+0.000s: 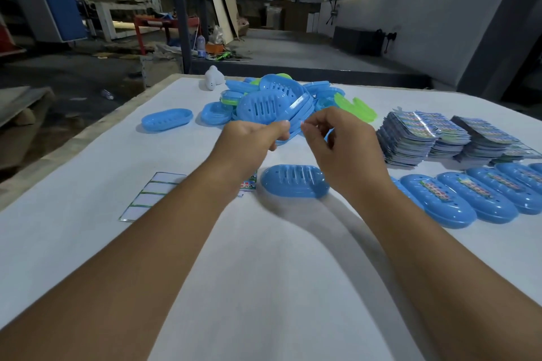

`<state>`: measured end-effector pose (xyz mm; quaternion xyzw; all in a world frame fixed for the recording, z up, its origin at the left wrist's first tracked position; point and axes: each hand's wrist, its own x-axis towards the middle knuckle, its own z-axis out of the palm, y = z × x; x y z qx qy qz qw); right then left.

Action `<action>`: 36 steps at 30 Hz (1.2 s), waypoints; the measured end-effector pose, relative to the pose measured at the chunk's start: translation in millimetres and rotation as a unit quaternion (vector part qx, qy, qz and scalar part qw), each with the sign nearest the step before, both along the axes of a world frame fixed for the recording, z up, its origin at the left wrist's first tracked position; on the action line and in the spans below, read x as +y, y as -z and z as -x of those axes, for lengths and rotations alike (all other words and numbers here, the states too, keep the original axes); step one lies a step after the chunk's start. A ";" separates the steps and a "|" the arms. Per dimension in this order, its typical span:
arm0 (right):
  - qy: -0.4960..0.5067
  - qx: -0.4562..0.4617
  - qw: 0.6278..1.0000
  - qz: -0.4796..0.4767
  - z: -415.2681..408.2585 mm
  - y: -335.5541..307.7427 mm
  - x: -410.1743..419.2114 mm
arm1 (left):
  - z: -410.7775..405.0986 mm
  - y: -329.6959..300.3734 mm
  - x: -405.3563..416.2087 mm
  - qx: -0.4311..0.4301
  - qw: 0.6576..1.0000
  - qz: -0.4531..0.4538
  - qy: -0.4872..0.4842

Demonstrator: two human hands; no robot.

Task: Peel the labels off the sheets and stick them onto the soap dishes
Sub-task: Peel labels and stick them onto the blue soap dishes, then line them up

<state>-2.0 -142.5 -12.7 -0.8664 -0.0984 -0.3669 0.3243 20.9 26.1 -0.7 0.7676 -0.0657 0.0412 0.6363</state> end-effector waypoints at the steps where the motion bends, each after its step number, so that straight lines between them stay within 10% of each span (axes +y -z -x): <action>1: -0.003 -0.007 1.000 0.017 0.5 -0.2 0.5 | 1.2 0.4 -2.6 0.014 1.000 0.024 0.013; 32: -0.024 0.021 0.986 0.166 4.6 -6.9 8.2 | -4.1 6.5 -4.4 0.118 0.987 0.105 -0.011; 36: -0.042 0.036 0.994 0.098 3.0 -3.6 4.8 | -5.6 8.4 0.2 0.015 0.998 -0.032 -0.047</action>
